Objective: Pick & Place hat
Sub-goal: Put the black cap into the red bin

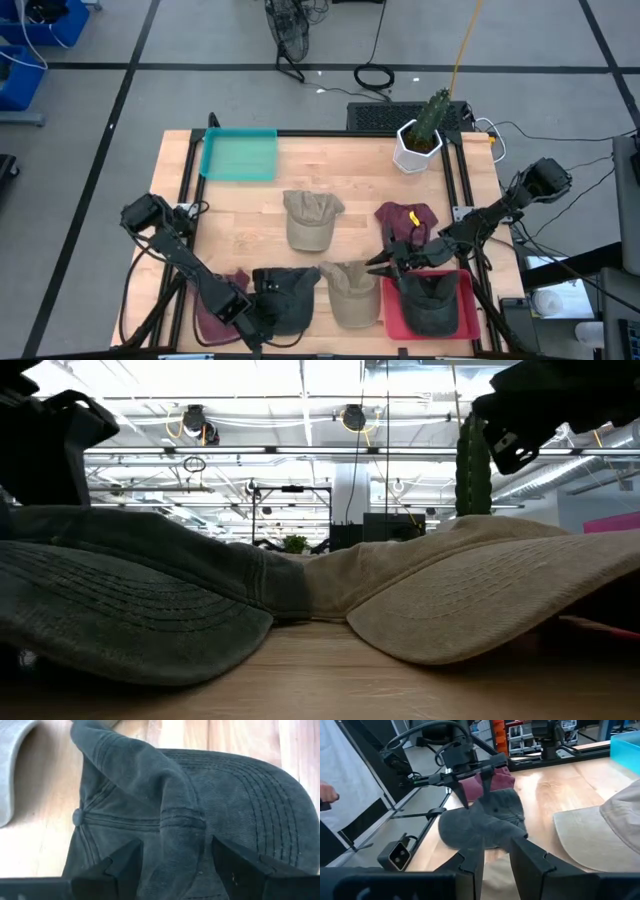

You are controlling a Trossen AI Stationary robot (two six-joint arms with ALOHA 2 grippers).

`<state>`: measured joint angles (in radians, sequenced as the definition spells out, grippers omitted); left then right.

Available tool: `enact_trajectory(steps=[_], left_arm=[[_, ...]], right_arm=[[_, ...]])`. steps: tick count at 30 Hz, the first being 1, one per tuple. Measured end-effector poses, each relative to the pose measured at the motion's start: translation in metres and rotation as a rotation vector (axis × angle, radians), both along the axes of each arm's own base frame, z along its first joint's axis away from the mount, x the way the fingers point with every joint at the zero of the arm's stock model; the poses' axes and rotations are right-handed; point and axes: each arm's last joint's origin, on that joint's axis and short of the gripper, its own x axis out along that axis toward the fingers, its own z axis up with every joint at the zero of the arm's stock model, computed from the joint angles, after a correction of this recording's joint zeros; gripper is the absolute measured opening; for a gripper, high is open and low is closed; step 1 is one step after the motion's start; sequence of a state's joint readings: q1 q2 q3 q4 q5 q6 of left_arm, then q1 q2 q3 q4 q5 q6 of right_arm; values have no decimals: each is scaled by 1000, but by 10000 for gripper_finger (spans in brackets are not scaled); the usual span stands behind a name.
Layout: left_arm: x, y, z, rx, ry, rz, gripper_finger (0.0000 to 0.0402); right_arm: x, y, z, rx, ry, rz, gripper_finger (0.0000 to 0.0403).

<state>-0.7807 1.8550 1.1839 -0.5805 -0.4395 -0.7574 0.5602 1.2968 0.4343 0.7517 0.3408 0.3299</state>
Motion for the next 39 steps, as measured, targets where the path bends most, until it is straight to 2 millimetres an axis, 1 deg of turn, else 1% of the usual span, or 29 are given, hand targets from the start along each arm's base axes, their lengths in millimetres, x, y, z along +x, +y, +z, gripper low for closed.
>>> enact_trajectory(steps=[2,5,8,12,13,18,21,26,29,33,35,39], left_arm=[[0,0,-1,16,-17,19,232],[0,-2,-1,15,-29,15,194],[0,-2,-2,11,-19,12,127],[1,-1,-2,0,-1,3,26],[1,1,0,-1,0,1,15],[7,12,11,49,-34,-36,18],[15,22,25,68,-98,-52,7],[25,31,52,8,-207,-124,14],[24,34,71,-30,-265,-164,7],[25,40,93,-51,-379,-164,11],[28,44,99,-37,-419,-165,12],[39,56,103,-10,-454,-175,6]], right_arm=[[-2,3,0,9,2,12,77],[-5,8,0,24,6,33,77],[-8,13,0,22,4,47,77],[-13,19,0,-5,-7,30,77],[-14,20,0,-13,-9,31,77],[-14,20,1,-20,-15,15,77],[-13,19,4,-51,-53,-13,77],[-13,21,21,-84,-231,29,77],[-13,22,29,-95,-323,71,77],[-13,22,33,-139,-357,70,77],[-9,25,40,-189,-374,68,77],[4,30,58,-277,-382,55,77]])
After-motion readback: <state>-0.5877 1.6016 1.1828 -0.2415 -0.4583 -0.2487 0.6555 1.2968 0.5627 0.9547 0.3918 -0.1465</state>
